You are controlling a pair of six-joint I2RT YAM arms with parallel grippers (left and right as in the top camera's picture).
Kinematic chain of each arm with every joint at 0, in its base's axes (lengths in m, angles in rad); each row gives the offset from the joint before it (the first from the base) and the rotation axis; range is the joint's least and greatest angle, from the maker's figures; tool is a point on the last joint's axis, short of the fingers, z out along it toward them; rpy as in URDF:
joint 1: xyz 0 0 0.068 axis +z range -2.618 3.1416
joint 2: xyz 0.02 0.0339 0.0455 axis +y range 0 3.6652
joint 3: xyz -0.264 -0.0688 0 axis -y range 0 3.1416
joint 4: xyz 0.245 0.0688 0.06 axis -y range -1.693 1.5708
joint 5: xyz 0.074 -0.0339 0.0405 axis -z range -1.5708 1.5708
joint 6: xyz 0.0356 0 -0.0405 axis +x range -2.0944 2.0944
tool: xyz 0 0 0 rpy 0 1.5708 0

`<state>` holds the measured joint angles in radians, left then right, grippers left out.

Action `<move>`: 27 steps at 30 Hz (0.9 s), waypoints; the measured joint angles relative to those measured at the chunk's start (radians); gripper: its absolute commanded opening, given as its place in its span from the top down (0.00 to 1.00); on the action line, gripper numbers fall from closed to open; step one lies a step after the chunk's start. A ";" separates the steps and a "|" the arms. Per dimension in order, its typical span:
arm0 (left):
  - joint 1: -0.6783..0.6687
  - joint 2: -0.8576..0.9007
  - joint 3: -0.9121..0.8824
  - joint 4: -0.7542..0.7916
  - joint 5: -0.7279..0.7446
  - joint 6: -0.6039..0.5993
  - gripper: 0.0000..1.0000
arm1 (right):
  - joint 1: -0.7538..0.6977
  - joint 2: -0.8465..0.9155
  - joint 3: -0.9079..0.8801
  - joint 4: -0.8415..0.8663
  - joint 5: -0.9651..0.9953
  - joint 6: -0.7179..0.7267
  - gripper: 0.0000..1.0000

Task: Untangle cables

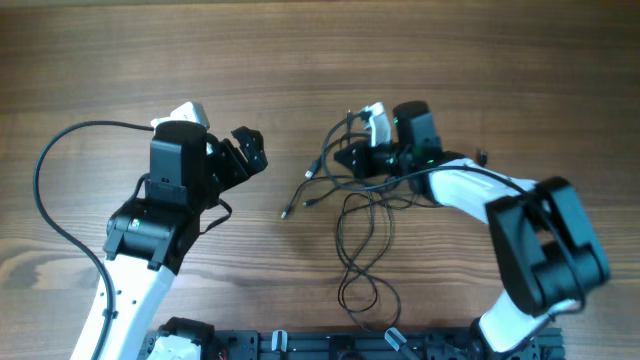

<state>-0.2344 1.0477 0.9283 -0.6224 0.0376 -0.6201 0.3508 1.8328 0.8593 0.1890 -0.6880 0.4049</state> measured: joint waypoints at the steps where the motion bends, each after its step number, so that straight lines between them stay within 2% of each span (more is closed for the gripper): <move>1: 0.000 0.000 0.000 0.000 0.000 0.000 0.00 | -0.015 -0.046 0.012 -0.005 0.004 0.005 0.96; 5: 0.000 0.000 0.000 0.000 0.000 0.000 0.00 | -0.061 -0.344 0.158 -0.027 0.096 0.010 0.96; 8: 0.000 0.000 0.000 0.000 0.000 0.000 0.00 | -0.079 -0.552 0.252 0.013 0.302 -0.060 0.96; 9: 0.000 0.000 0.000 0.000 0.000 0.000 0.00 | -0.081 -0.612 0.268 0.061 0.415 -0.131 0.96; 11: 0.000 0.000 0.000 0.000 0.000 0.000 0.00 | -0.082 -0.673 0.277 0.145 0.579 -0.255 0.96; 13: 0.000 0.000 0.000 0.000 0.000 0.000 0.00 | -0.089 -0.713 0.280 0.247 0.790 -0.439 0.96; 15: 0.000 0.000 0.000 0.000 0.000 0.000 0.00 | -0.154 -0.726 0.280 0.327 0.958 -0.602 0.96; 19: 0.000 0.000 0.000 0.000 0.000 0.000 0.00 | -0.356 -0.723 0.280 0.270 1.052 -0.695 0.96; 21: 0.000 0.000 0.000 0.000 0.000 0.000 0.00 | -0.480 -0.716 0.281 0.193 1.074 -0.679 0.96; 23: 0.000 0.000 0.000 0.000 0.000 0.000 0.00 | -0.618 -0.699 0.282 0.095 1.083 -0.573 0.96; 27: 0.000 0.000 0.000 0.000 0.000 0.000 0.00 | -0.938 -0.632 0.279 -0.134 0.995 -0.153 0.96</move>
<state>-0.2344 1.0477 0.9283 -0.6224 0.0376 -0.6201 -0.5873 1.2011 1.1385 0.0555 0.3073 0.2520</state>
